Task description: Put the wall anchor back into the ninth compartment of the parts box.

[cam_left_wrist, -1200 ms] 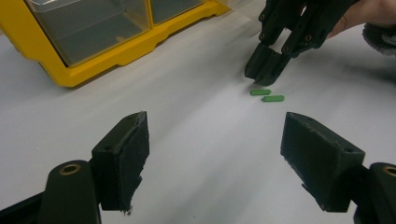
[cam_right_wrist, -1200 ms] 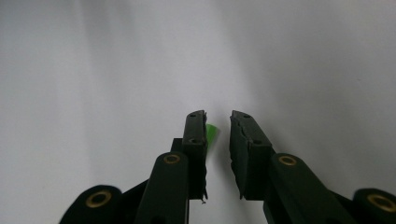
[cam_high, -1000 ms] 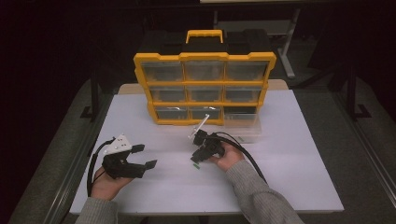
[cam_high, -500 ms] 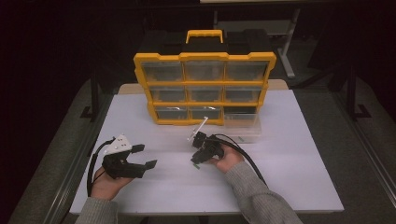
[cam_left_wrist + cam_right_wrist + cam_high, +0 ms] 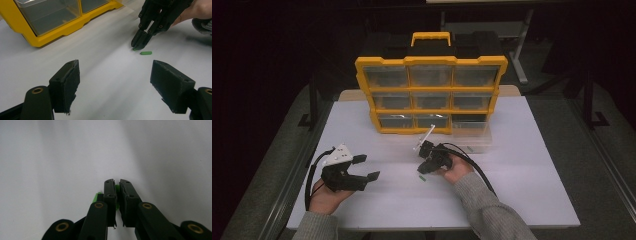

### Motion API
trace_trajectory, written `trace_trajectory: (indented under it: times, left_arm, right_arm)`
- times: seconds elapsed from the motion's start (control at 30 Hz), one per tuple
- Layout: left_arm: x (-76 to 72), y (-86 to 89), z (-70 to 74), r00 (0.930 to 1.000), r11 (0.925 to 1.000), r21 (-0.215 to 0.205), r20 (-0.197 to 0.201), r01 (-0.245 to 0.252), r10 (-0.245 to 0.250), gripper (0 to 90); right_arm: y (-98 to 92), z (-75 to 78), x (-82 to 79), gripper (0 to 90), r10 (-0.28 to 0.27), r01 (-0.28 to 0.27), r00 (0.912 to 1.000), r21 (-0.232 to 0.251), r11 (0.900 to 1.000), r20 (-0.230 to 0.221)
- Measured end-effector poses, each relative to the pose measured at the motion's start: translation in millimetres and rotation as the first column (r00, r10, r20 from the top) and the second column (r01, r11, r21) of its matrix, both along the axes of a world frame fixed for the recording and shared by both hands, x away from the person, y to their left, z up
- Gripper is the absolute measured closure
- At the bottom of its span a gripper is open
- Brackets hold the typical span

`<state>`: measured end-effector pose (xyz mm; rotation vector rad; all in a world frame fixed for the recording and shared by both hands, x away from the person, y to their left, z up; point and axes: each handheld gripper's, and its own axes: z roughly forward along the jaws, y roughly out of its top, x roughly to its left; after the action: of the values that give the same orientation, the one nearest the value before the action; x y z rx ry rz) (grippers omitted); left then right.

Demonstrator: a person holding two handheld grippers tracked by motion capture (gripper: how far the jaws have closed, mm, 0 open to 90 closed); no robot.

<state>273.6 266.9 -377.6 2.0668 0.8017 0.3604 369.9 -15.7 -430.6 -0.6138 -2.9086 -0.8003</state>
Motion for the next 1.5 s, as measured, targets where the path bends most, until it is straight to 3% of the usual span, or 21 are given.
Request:
trace_trajectory:
  times: [0.13,0.2,0.33,0.7,1.17,1.47,1.5]
  left_arm:
    - [0.2,-0.5,-0.7,1.0000,1.0000,-0.001,-0.002,-0.001,0.001,23.4]
    - [0.1,-0.5,-0.7,1.0000,1.0000,0.000,-0.002,0.000,0.000,23.3]
    - [0.0,-1.0,-0.9,1.0000,1.0000,-0.004,-0.003,-0.001,0.001,23.4]
    - [-0.3,1.0,0.3,1.0000,0.9999,-0.010,0.002,-0.006,0.006,23.4]
    - [-0.4,0.4,0.7,1.0000,0.9999,-0.010,0.003,-0.004,0.004,23.3]
    - [-0.1,0.3,0.4,1.0000,1.0000,-0.007,0.004,-0.003,0.003,23.3]
    - [-0.2,0.2,0.5,1.0000,1.0000,-0.008,0.003,-0.003,0.003,23.3]
  right_arm:
    - [-1.2,-0.6,3.2,83.1,0.030,-0.030,0.9995,0.017,0.999,0.013]
    - [-3.0,1.7,2.4,83.1,0.014,-0.014,0.9998,0.015,1.000,-0.015]
    - [-7.7,6.7,5.2,83.1,0.028,-0.028,0.9996,0.041,0.999,0.004]
    - [-17.3,20.9,7.3,83.1,0.036,-0.036,0.9993,0.046,0.998,0.010]
    - [-34.5,54.6,14.4,83.2,0.045,-0.045,0.9990,0.108,0.993,0.004]
    - [-43.7,74.5,17.9,83.1,0.053,-0.055,0.9984,0.117,0.992,0.021]
    - [-44.5,76.4,17.2,83.1,0.045,-0.046,0.9989,0.117,0.992,0.008]
